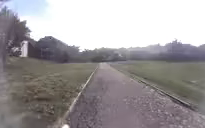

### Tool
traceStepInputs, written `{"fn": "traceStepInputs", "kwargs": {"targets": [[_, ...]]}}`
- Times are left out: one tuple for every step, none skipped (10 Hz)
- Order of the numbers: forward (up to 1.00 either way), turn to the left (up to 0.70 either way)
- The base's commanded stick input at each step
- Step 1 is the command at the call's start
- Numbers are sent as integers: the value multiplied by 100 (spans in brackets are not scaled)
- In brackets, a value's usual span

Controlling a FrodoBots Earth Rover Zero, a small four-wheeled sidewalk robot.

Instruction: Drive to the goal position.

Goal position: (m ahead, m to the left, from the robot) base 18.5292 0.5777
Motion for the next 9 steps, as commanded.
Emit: {"fn": "traceStepInputs", "kwargs": {"targets": [[100, 0], [100, 0], [100, 0], [100, 0], [100, 0], [100, 0], [99, 0], [98, 0], [98, 0]]}}
